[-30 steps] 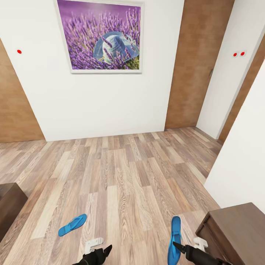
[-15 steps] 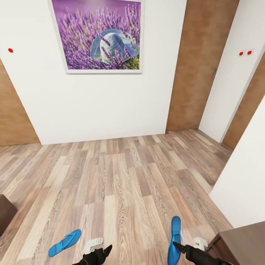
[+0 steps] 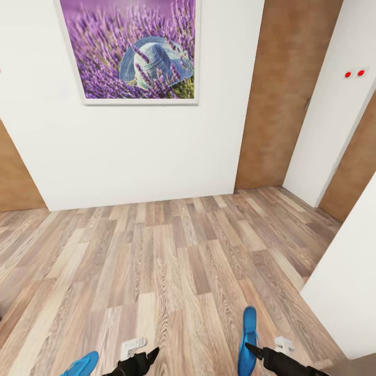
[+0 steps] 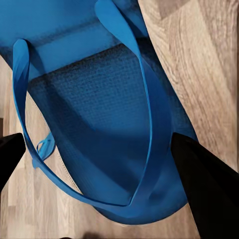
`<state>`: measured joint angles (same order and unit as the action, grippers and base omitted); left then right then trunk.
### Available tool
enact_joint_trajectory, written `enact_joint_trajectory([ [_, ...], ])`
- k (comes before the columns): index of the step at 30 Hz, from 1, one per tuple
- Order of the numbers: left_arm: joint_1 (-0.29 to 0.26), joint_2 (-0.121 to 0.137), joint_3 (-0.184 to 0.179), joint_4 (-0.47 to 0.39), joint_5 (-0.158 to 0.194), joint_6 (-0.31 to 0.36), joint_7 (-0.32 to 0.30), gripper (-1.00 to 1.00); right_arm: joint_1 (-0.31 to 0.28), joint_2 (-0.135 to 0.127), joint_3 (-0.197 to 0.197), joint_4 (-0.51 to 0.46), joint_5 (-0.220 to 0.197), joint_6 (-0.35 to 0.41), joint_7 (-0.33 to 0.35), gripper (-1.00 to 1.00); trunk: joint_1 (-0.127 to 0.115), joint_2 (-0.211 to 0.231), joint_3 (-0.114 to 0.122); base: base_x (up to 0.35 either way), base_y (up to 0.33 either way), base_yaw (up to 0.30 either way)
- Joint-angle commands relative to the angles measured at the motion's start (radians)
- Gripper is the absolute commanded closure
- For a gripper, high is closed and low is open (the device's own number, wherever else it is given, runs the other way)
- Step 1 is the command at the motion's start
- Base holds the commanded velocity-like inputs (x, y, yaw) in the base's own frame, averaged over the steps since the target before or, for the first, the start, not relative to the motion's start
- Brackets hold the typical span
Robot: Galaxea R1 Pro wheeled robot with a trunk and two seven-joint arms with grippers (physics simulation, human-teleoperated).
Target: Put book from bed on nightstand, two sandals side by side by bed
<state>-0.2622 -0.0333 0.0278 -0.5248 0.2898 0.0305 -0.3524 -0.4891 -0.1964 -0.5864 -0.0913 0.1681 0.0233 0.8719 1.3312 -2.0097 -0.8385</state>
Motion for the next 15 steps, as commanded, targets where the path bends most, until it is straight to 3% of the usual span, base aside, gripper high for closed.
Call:
enact_joint_trajectory([
  [1,-0.001,0.000,0.003,0.000,0.007,0.003,-0.005,-1.00,0.000,0.000,-0.010,-0.001,0.008,0.003,0.004,1.00,0.000,0.000,-0.001,0.315,-0.117,0.000],
  [15,-0.001,0.000,0.003,0.000,0.007,0.003,-0.005,-1.00,0.000,0.000,-0.010,-0.001,0.008,0.003,0.004,1.00,0.000,0.000,-0.001,0.315,-0.087,0.000],
])
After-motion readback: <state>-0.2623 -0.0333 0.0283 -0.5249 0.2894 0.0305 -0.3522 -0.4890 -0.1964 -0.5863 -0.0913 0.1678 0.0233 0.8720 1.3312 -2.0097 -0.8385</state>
